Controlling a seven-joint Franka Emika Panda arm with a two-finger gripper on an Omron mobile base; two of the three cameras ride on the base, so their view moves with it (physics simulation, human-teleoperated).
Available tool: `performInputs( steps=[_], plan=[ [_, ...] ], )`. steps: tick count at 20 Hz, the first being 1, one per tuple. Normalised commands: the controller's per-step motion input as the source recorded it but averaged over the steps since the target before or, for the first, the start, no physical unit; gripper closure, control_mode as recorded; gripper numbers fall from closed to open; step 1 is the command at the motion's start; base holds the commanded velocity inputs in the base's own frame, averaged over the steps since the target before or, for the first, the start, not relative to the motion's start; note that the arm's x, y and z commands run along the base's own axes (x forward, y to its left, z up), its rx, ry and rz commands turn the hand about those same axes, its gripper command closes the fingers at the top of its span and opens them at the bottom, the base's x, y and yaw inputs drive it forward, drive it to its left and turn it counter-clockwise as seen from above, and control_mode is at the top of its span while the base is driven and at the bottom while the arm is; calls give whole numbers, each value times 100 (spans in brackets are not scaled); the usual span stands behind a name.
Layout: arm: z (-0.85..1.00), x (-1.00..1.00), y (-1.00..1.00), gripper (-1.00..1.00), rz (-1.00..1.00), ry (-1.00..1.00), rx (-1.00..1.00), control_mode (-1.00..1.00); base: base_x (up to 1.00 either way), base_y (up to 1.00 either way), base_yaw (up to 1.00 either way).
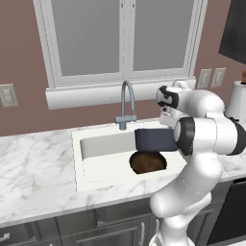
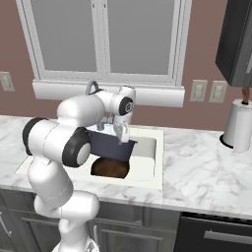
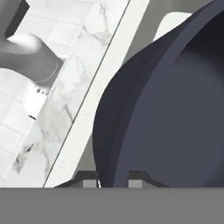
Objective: Move the pot and pan from the stove into the sink.
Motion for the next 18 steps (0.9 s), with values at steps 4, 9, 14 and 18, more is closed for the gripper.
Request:
performInputs(
  steps=[4,9,14,18],
  plan=[
    [0,-7,-3,100,4,-10,1,-100,0,0,0],
    [-13,-13,-19,100,17,-32,4,-100,0,0,0],
    [-20,-2,-11,100,16,-36,0,-100,0,0,0],
    [-13,-1,-7,100,12,-24,0,-100,0,0,0]
  ],
)
